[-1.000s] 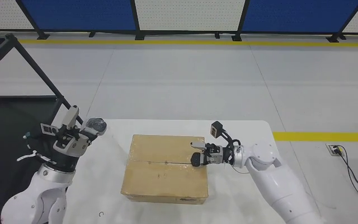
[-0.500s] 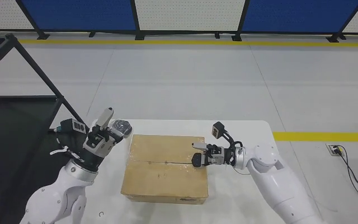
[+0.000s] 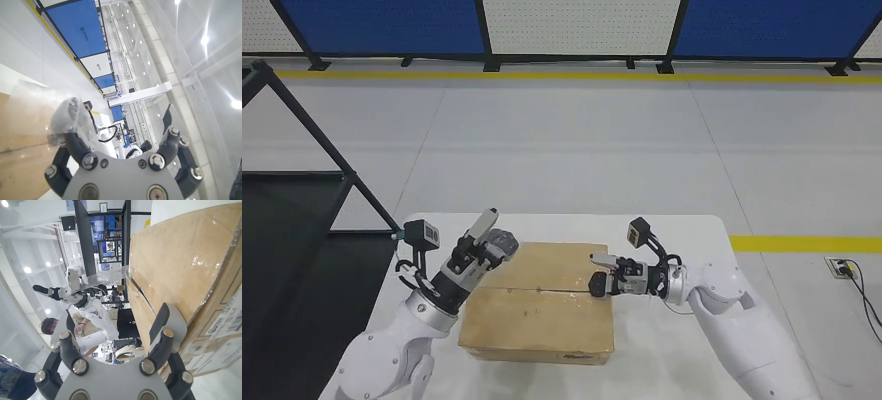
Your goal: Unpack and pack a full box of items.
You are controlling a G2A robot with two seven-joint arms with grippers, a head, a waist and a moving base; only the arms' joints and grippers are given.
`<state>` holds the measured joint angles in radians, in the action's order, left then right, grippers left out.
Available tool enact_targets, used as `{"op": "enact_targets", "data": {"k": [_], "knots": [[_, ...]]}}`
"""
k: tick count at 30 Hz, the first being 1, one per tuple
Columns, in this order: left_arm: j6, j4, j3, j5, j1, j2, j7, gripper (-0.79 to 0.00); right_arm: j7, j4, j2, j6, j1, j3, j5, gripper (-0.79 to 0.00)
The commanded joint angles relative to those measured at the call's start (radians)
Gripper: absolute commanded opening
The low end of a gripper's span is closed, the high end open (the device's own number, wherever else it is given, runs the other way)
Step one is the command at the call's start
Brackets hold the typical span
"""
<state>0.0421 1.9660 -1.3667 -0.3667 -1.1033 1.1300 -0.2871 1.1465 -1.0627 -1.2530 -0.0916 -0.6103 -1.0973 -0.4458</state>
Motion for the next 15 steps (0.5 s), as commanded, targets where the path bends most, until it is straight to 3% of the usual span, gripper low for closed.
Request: {"op": "enact_targets", "data": {"k": [1, 15], "knots": [[0.001, -0.004, 0.015, 0.002, 0.003, 0.003, 0.002, 0.000, -0.001, -0.010, 0.001, 0.008, -0.005, -0.001, 0.002, 0.000], [0.012, -0.051, 0.113, 0.047, 0.035, 0.021, 0.001, 0.000, -0.033, -0.031, 0.007, -0.003, -0.034, -0.015, -0.009, 0.000]]}}
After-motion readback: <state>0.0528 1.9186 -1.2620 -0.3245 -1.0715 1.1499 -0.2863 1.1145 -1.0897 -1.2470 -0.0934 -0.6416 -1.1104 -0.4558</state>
